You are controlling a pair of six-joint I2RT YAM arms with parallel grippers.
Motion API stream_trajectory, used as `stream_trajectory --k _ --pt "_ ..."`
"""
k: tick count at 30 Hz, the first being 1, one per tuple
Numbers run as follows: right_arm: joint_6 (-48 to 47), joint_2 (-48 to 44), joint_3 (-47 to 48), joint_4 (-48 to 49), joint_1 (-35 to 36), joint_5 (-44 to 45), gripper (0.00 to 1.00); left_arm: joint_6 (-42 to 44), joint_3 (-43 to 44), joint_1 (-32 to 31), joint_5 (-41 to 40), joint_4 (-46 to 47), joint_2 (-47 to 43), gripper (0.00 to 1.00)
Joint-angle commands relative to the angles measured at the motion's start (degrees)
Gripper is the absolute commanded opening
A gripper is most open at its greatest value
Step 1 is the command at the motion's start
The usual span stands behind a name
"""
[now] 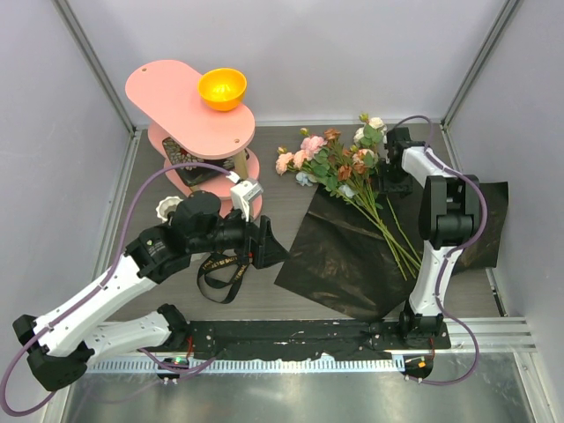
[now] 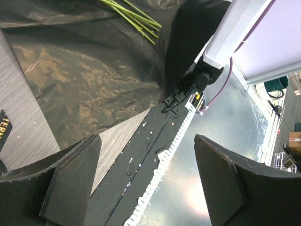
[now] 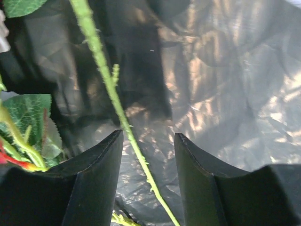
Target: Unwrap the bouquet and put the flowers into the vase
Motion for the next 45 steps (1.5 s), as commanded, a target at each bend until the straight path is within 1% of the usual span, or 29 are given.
stream_trajectory --k 1,3,5,6,7,8,14,15,16,17,18,20,23,24,25,28,29,30,31,32,33,34,35,36,39,42,43,44,45 --pt "-2.7 0.1 1.6 3.6 0.5 -6.8 0.51 0.8 0.6 -0.3 1.4 0.0 -0.9 0.88" --pt "-3.2 -0.1 0.1 5.2 0.5 -9.5 0.47 0.3 0.7 -0.3 1.5 0.0 -1.1 0.9" --pt "-3.1 0.0 -0.6 7.4 0.5 -10.0 0.37 0.0 0.9 -0.3 1.1 0.0 -1.4 0.91" --pt "-3.2 0.1 -0.8 7.9 0.5 -10.1 0.26 -0.1 0.8 -0.3 0.4 0.0 -1.4 0.91" --pt "-3.3 0.6 -0.8 8.2 0.5 -10.1 0.2 -0.2 0.9 -0.2 -0.3 0.1 -1.5 0.92" --pt "-3.5 0.6 -0.8 8.5 0.5 -10.0 0.17 -0.2 0.9 -0.3 -0.8 -0.1 -1.4 0.92" --pt "-5.2 -1.4 -2.8 13.1 0.5 -7.9 0.11 1.7 4.2 -0.3 -2.5 -1.1 2.4 0.92" --pt "-5.1 -1.9 -3.1 14.6 0.7 -7.4 0.08 2.0 5.1 -0.3 -3.0 -0.9 2.9 0.92" --pt "-5.0 -2.9 -3.7 15.8 0.7 -5.4 0.06 2.1 5.6 -0.3 -4.3 -0.6 3.4 0.92" --pt "-4.9 -5.3 -4.5 17.5 0.9 -4.0 0.01 2.2 6.1 -0.3 -5.0 -0.4 4.2 0.92" --pt "-4.7 -7.0 -6.4 21.3 1.0 -2.6 0.01 2.2 7.4 -0.3 -5.4 0.0 5.6 0.92" --pt "-3.9 -11.7 -7.8 24.9 1.2 -0.2 0.01 2.4 9.3 -0.2 -4.3 1.0 7.9 0.92" --pt "-2.8 -15.7 -7.9 29.2 1.2 1.3 0.01 2.1 15.2 -0.3 -3.4 0.4 14.2 0.93" --pt "-2.6 -18.2 -7.8 31.0 1.2 1.0 0.01 2.0 19.0 -0.2 -3.0 0.2 16.2 0.92" --pt "-2.3 -20.0 -8.0 32.3 1.4 0.8 0.01 1.6 21.0 -0.2 -2.9 -0.2 19.2 0.92" --pt "-1.6 -26.5 -9.7 37.2 2.1 -0.9 0.01 1.1 27.7 0.0 -4.0 1.4 23.7 0.92" --pt "-1.2 -28.2 -11.1 39.7 2.8 -4.0 0.01 0.9 30.6 0.4 -4.5 2.1 24.5 0.92" --pt "-1.2 -32.2 -12.0 41.1 3.1 -6.2 0.01 0.4 31.8 0.9 -4.4 3.0 25.2 0.92" --pt "-1.1 -34.1 -13.2 41.9 3.7 -8.3 0.01 -0.6 32.7 1.5 -4.1 5.9 26.2 0.92" --pt "-1.1 -36.6 -15.8 46.4 5.1 -10.0 0.01 -3.3 33.7 3.1 -3.4 7.9 26.6 0.92" --pt "-0.7 -40.1 -17.0 47.7 6.1 -15.2 0.01 -5.1 33.9 4.1 -0.5 10.2 27.0 0.9" --pt "-0.3 -41.8 -17.9 48.6 7.0 -17.4 0.01 -6.8 34.0 5.0 1.0 15.3 27.6 0.89" --pt "-0.1 -43.3 -19.3 50.3 9.2 -19.0 0.01 -10.2 34.0 6.5 2.4 17.8 28.0 0.89" --pt "0.2 -44.6 -20.1 50.9 10.3 -22.6 0.01 -11.4 34.3 7.1 4.4 21.3 28.4 0.87" --pt "0.2 -49.1 -22.3 52.8 14.1 -26.3 0.01 -12.7 37.3 8.6 5.8 21.9 30.7 0.87" --pt "3.3 -51.4 -22.7 53.4 15.1 -35.4 0.01 -12.8 38.4 9.7 5.7 22.1 31.4 0.87" --pt "5.5 -51.9 -22.8 53.9 15.2 -39.9 0.01 -12.7 38.1 10.0 5.2 22.0 31.3 0.87" --pt "6.2 -52.9 -23.4 55.1 15.5 -41.8 0.01 -12.6 37.7 10.3 4.8 22.0 31.2 0.87" --pt "6.9 -53.5 -23.7 55.6 16.5 -43.1 0.01 -12.3 37.3 10.4 4.2 21.7 30.6 0.82"
